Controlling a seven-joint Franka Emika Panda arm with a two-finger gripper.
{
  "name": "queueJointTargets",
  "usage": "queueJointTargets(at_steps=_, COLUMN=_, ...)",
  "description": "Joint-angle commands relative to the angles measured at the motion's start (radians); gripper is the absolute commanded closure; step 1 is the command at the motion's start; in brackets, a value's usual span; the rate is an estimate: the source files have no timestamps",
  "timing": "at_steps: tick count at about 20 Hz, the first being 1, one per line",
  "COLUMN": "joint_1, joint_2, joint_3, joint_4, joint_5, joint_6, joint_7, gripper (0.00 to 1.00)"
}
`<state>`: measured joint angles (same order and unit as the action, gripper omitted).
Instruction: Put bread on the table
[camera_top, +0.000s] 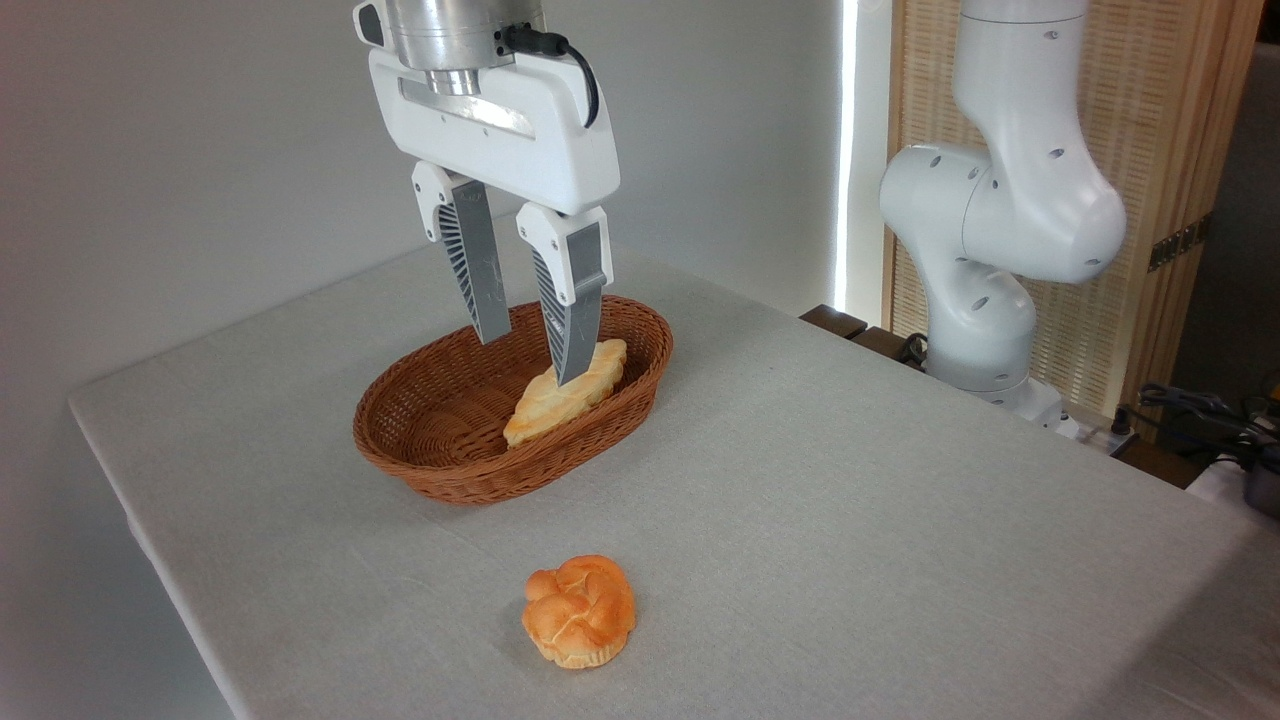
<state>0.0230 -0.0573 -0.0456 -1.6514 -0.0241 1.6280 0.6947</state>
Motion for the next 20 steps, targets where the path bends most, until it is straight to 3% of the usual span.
queueJointTargets(at_steps=1, joint_1=-0.025, joint_2=0.011, joint_3=0.023, joint_4=0.019, joint_5=-0.034, joint_6=-0.011, joint_7=0.016, gripper=0.0)
queueJointTargets(at_steps=4, joint_1=-0.049, joint_2=0.013, joint_3=0.03, joint_4=0.016, joint_5=-0.033, joint_6=-0.014, joint_7=0.016, gripper=0.0)
queueJointTargets(at_steps=20, joint_1=-0.06, joint_2=0.024, joint_3=0.032, joint_4=0.015, joint_5=-0.025, joint_6=-0.023, joint_7=0.019, gripper=0.0)
